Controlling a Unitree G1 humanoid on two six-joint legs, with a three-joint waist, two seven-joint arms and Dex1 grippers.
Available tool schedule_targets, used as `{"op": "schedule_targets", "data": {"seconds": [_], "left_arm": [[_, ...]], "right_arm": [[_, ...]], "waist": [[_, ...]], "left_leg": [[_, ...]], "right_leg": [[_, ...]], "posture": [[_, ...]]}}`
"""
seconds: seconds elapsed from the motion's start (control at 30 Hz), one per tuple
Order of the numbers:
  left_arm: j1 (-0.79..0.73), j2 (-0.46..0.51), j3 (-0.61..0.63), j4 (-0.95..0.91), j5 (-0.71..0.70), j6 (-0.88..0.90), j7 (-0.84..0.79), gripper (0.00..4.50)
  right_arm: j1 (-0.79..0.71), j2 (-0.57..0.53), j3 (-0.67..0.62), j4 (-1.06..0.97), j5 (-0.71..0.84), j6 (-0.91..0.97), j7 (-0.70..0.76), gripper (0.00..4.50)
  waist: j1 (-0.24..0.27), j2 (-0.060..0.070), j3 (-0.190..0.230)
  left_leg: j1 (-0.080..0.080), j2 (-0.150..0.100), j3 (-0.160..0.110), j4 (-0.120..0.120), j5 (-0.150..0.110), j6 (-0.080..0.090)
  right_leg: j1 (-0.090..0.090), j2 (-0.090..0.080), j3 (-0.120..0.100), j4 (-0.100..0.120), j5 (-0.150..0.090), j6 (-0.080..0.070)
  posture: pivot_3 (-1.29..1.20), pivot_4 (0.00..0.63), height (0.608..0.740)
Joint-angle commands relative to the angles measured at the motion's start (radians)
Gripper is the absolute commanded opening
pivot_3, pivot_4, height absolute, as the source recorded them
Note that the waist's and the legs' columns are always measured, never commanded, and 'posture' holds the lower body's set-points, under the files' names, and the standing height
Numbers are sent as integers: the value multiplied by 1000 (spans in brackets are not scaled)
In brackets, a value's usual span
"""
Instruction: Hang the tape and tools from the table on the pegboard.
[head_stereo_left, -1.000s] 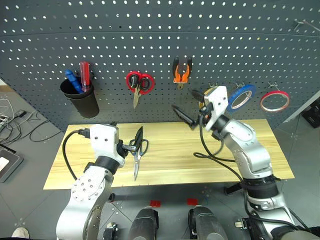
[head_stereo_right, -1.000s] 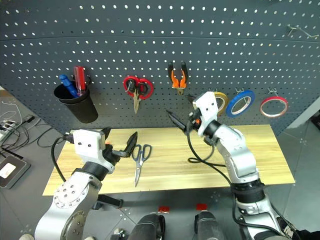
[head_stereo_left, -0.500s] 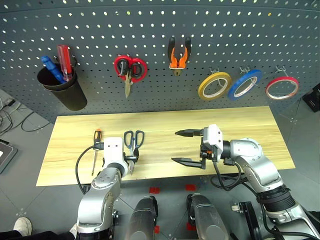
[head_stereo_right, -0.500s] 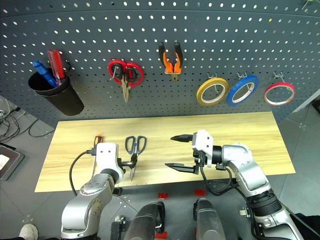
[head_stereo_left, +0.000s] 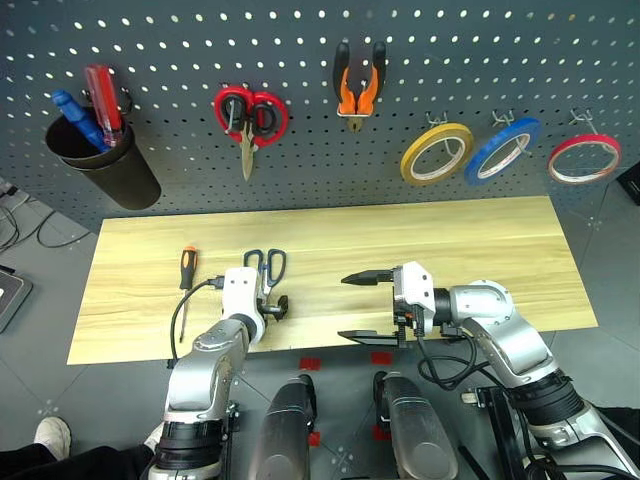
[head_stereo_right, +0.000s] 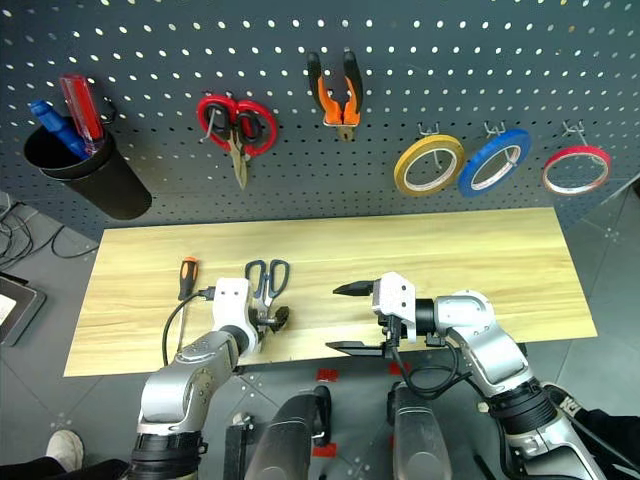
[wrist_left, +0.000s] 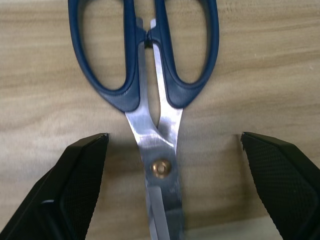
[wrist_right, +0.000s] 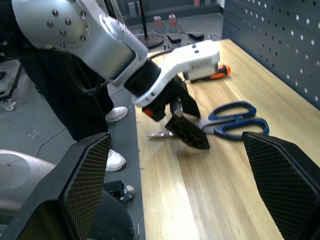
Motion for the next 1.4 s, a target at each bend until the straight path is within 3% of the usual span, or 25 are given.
{"op": "schedule_targets", "data": {"seconds": [0.03,0.07,0.2,0.53,0.73,0.9,1.0,1.2,1.4], "left_arm": [[22,10,-7,41,-6,55,-19,4500],[22,11,-4,41,-7,63,-20,4500],[34,20,5,16,-11,90,-23,3697],[49,16,24,-6,-8,112,-15,736],[48,22,29,6,-4,92,-20,661],[79,64,-39,-61,27,44,-45,661],[144,122,-108,-195,69,2,-56,661],[256,121,-87,-438,94,-63,-20,661],[320,122,-119,-604,158,-161,12,661]], "right_arm": [[-5,9,3,-17,-1,-3,-8,4478],[-7,9,2,-16,-1,-3,-8,4478],[-17,11,-1,-3,-4,-6,-14,4500],[-37,20,-1,30,-10,-17,-20,4500],[-51,25,-1,56,-15,-30,-15,4500],[-56,19,-24,57,1,-28,-11,4500],[-46,12,-69,30,53,6,-15,4500],[-19,14,-179,-53,180,96,-52,4500],[-18,21,-251,-169,264,190,-138,4500]], "waist": [[0,2,2],[0,3,2],[-2,3,3],[-5,4,4],[-5,4,4],[-4,4,4],[-4,3,3],[0,1,-1],[2,-1,-44]], "left_leg": [[0,0,0,0,0,0],[0,0,0,0,0,0],[1,0,1,0,0,0],[1,0,1,-1,0,-1],[1,0,1,-1,0,-1],[0,0,1,-2,0,-2],[-1,0,1,-3,3,-7],[-6,0,-1,-3,4,-10],[-16,0,-3,-2,6,-14]], "right_leg": [[0,0,0,0,0,0],[0,0,0,0,0,0],[0,0,0,0,0,0],[0,0,0,0,0,0],[0,0,0,-1,0,0],[-1,0,0,-1,0,1],[-1,0,0,-2,0,1],[-5,-1,-1,-3,0,0],[-14,-1,-4,-2,0,0]], "posture": [[-170,489,740],[-170,489,740],[-171,483,740],[-162,476,740],[-155,460,740],[-158,427,740],[-156,395,740],[-156,309,740],[-163,233,740]]}}
